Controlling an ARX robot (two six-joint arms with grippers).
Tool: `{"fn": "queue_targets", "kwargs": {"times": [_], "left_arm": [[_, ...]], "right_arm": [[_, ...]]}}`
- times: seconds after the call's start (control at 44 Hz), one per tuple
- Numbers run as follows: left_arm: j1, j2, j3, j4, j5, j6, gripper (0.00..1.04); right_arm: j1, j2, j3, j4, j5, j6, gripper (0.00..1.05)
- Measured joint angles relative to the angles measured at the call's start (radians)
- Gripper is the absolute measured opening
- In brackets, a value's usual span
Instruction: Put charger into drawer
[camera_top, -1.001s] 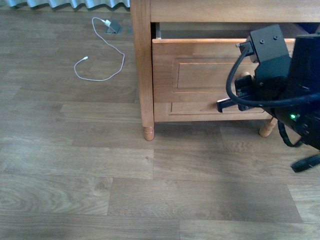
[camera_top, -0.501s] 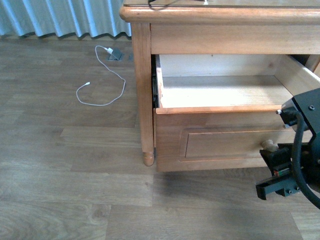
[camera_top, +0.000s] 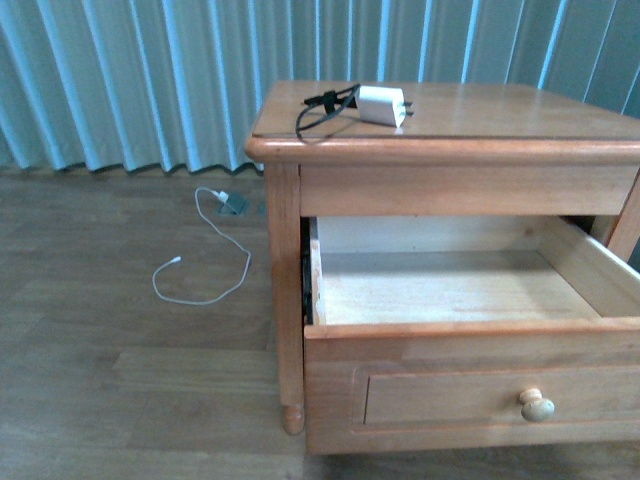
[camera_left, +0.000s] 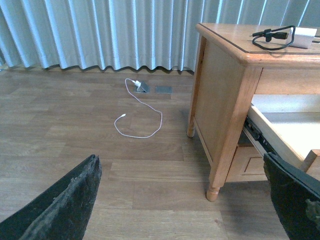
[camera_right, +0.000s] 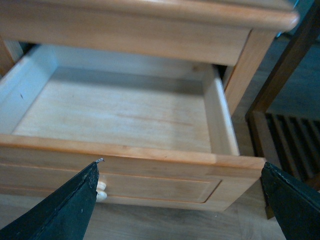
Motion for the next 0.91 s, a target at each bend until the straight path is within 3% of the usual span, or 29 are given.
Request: {"fn": "queue_targets", "kwargs": {"times": [0.159,0.432,0.91], "left_arm": [[0.0,0.0,0.0,0.0,0.0,0.0,0.99],[0.0,0.0,0.0,0.0,0.0,0.0,0.99],[0.0,0.0,0.0,0.0,0.0,0.0,0.99]], "right_arm": [[-0.159,-0.346,-0.029,-0.217,-0.152,0.021,0.96],[-0.354,-0.509,-0.112,-0.211,-0.323,0.103,0.96],[-0.38,-0.568,-0.161,-0.175,-0.326,0.107,0.96]]}}
